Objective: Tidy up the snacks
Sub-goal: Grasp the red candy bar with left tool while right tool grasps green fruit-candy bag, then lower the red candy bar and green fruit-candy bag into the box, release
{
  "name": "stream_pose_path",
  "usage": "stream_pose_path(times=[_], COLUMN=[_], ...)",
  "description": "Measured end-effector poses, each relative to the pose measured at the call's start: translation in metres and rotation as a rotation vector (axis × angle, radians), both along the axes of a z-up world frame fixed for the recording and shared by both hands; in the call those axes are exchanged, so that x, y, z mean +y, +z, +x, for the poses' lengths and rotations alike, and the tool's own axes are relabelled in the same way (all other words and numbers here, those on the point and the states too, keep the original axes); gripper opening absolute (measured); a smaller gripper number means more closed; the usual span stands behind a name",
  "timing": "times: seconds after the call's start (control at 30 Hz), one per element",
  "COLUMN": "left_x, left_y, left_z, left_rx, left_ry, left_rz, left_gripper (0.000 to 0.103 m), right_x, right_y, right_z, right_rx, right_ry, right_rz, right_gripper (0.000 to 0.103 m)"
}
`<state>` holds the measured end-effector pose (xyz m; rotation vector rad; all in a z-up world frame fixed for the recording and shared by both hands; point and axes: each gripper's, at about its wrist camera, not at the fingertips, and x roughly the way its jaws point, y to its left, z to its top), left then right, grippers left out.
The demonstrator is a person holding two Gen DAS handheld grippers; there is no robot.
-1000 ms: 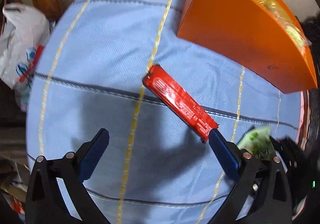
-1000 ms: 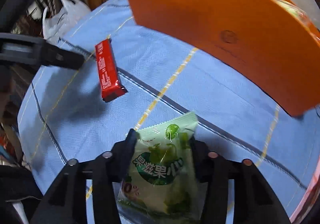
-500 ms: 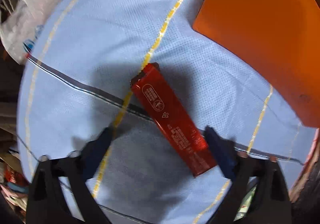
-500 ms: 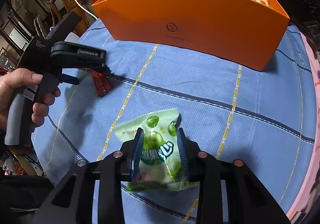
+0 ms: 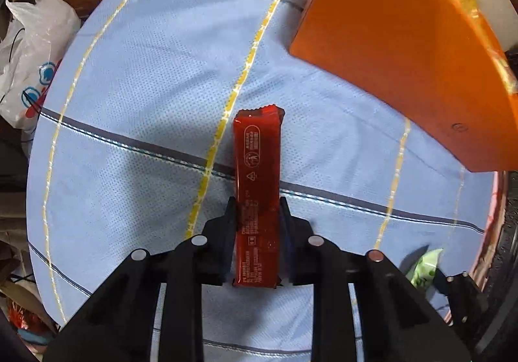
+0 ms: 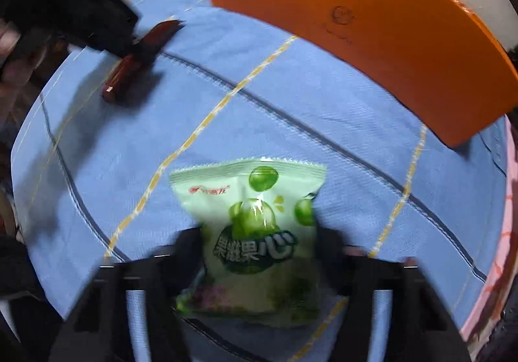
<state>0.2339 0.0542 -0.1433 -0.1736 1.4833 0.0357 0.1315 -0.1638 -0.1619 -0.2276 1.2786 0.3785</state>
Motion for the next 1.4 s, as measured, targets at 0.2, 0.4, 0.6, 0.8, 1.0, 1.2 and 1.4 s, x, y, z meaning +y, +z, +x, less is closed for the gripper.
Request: stream_pose_path(times=[0.2,0.4,0.6,0.8,1.0,1.2,1.4], left_x=[-0.006,-0.021,-0.055,-0.076,-0.100,-0.115,-0.124], left_y=[0.042,0.081,0.130,0.164,0.176,0.163,0.126], left_z=[-0.005,-0.007,0.004,0.037,0.085,0.124,0.156], left_rx=[-0.087,-0.170,-0.289,-0.377,-0.418,-0.412,-0.368], left_ry=[-0.072,-0.130,-0.195,-0.244,-0.288,-0.298,-0.275], left_rz=[-0.003,-0.038,-0.074,-0.093,-0.098,-0.089,0.062], left_gripper=[0.023,0.023,0.023,0.023,0.023,0.023,0.086], right_x=[-0.030,-0.046,-0.064,-0.082,-0.085,-0.077,-0.073], right_y=[0.047,0.095,0.153,0.189,0.198,0.175,0.151], right_z=[0.004,0.010,0.038,0.078,0.130,0.177,0.201], right_rx=[-0.078,-0.184,-0.326,-0.426,-0.452,-0.412,-0.383], right_ry=[-0.082,-0.113,-0.160,-0.203,-0.227,-0.240,-0.306], right_rz=[0.119,0.170,0.201,0.195,0.212,0.196,0.147], right_gripper=[0.035,0.035,0.035,0.035,0.035,0.036,0.062])
